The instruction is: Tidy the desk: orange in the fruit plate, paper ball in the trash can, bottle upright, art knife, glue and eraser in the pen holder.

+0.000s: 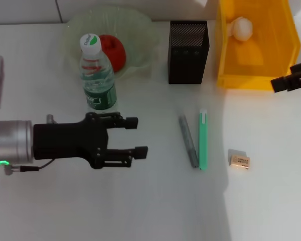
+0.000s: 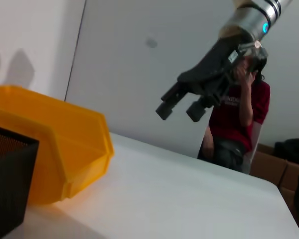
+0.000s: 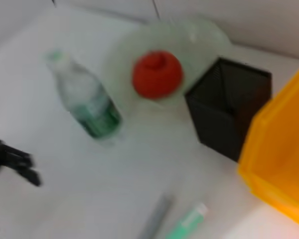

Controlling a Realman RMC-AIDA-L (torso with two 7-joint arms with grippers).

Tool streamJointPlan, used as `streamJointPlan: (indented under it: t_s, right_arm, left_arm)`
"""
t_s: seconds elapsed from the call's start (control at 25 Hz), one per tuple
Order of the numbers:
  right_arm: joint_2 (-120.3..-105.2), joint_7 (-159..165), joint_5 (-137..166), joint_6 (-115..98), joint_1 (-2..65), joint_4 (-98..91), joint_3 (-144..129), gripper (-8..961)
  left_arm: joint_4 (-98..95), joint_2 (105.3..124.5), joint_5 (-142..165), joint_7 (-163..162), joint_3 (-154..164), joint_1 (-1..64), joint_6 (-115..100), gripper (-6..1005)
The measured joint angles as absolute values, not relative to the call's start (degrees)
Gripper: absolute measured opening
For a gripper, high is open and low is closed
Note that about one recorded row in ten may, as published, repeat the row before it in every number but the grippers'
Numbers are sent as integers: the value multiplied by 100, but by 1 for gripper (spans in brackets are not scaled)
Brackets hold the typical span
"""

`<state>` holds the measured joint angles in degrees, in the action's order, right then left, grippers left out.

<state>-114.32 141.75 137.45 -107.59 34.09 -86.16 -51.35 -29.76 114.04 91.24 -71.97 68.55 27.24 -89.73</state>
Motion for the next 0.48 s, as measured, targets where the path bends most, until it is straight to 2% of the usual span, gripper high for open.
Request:
streamJointPlan:
  t_s: [0.04,0.08,0.24,0.32,0.48]
  right_arm:
    - [-11432,14174,13745,-10759,3409,-8616,-5135,801]
    - [-11500,14284,14160,-10682,3577,-8565,-5319,799]
    - [-11868,14393,15580,-10135,4123,-8021,-5736,790]
    - [-11930,14405,15787,-9780,4316,-7523,-5959,785]
    - [-11931,14506,15605,-9127,4546,-6613,-6424,776]
  left_arm:
    - [-2980,11420,9208,-7236,6856,2757,-8955,770]
    - [-2994,11440,9352,-7322,6854,2805,-8912,770]
    - [-3029,11464,9616,-7483,6853,2906,-8840,770]
    - [-3052,11466,9647,-7495,6851,2930,-8837,770]
    - [-3124,11469,9651,-7496,6848,2897,-8784,770]
